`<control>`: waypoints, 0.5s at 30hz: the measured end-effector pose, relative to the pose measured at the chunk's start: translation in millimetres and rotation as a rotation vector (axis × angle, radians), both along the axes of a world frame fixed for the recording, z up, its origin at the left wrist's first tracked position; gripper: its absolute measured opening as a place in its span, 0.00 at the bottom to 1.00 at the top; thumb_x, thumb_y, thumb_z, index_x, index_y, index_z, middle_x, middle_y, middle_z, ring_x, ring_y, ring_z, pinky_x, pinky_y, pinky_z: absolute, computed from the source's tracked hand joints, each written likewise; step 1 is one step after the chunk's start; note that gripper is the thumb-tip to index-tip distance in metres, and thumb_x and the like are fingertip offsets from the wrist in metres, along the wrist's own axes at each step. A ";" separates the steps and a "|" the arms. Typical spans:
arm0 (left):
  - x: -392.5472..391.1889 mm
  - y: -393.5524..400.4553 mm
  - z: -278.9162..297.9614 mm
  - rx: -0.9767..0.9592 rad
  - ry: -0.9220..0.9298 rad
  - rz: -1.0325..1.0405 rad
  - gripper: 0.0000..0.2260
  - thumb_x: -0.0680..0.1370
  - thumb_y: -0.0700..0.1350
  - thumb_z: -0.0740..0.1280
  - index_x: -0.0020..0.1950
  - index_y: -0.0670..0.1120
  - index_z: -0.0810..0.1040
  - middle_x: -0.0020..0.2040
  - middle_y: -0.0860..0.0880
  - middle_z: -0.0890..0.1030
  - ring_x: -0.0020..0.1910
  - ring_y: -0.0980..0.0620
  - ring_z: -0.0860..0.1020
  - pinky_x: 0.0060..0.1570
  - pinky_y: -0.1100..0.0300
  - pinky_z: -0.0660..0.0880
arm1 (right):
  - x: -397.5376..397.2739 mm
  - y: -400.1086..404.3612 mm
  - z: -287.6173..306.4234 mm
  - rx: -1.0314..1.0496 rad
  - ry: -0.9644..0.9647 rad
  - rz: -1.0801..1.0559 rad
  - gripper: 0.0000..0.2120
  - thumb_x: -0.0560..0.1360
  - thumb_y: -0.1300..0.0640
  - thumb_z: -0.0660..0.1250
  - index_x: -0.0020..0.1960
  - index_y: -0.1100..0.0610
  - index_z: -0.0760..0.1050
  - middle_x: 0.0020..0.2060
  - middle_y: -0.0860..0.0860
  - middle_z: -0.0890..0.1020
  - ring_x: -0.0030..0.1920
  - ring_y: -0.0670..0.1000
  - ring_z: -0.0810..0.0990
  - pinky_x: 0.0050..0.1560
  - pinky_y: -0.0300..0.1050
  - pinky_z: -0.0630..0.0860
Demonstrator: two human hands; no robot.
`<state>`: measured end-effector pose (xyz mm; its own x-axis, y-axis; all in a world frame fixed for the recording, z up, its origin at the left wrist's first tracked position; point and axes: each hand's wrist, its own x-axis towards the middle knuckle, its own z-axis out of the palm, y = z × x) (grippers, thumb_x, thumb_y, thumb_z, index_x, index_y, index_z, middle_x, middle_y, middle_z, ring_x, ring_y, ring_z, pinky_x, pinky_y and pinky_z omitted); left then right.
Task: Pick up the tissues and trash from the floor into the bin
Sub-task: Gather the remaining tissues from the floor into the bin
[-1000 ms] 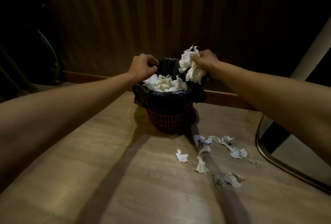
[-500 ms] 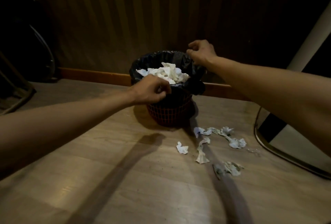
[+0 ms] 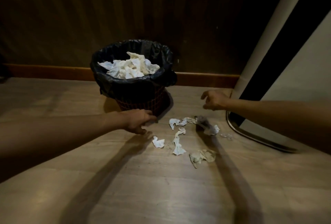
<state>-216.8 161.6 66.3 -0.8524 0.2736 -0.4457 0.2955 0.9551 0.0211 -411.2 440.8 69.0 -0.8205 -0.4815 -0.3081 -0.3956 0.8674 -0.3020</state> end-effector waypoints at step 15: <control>-19.1 30.1 -97.5 0.042 -0.082 -0.082 0.23 0.76 0.50 0.64 0.70 0.45 0.72 0.68 0.41 0.71 0.61 0.41 0.78 0.63 0.45 0.74 | -26.9 29.9 -102.7 0.444 0.004 0.752 0.27 0.71 0.51 0.71 0.68 0.51 0.67 0.67 0.57 0.63 0.40 0.55 0.73 0.42 0.45 0.72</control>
